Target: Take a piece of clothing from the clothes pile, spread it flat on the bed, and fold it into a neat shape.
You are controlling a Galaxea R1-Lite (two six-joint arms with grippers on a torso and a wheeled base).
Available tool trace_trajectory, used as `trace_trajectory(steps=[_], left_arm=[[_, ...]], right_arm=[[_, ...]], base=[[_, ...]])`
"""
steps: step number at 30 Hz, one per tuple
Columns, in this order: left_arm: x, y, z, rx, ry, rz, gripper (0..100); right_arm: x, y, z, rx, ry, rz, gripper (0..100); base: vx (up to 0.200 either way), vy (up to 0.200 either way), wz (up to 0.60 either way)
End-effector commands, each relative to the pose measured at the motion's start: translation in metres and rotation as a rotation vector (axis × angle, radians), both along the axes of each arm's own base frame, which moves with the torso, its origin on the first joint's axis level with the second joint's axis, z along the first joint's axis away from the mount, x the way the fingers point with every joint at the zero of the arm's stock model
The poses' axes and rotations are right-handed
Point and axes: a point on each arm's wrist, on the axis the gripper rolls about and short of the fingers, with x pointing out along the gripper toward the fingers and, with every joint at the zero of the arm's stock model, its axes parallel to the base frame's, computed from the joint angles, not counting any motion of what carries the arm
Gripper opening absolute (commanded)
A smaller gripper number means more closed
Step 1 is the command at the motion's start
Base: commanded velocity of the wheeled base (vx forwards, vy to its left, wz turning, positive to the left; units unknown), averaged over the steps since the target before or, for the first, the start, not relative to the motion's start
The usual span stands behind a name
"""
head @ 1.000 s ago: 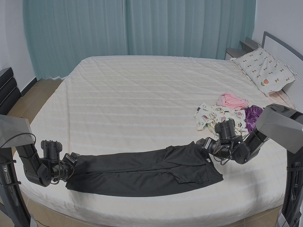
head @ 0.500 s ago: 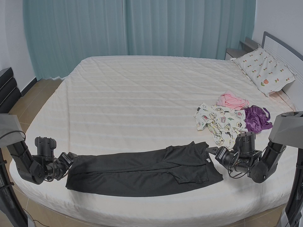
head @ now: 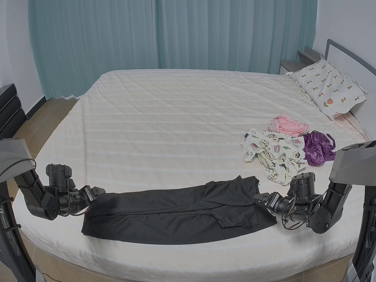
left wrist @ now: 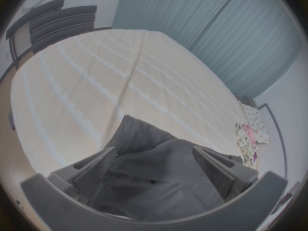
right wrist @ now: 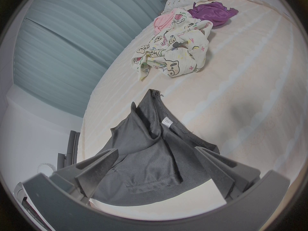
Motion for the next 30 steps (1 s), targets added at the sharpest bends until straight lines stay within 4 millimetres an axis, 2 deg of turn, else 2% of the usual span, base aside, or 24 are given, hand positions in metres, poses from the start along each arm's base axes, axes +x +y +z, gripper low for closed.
trace_trajectory(steps=[1,4,9,30], left_arm=[[0.019,0.003,-0.021,0.013,0.025,-0.013,100],[0.019,0.007,-0.024,0.045,0.031,-0.038,100],[0.016,0.012,-0.042,0.114,0.076,-0.095,100],[0.013,0.022,-0.058,0.152,0.079,-0.257,100]], right_arm=[[-0.001,0.0,-0.003,-0.005,0.011,0.002,100],[-0.001,0.0,-0.003,-0.004,0.011,0.001,100],[-0.001,0.0,-0.003,-0.005,0.012,0.002,100],[-0.002,-0.001,-0.004,-0.006,0.017,0.003,100]], base=[[0.0,0.0,0.0],[0.0,0.0,0.0],[0.0,0.0,0.0],[0.0,0.0,0.0]])
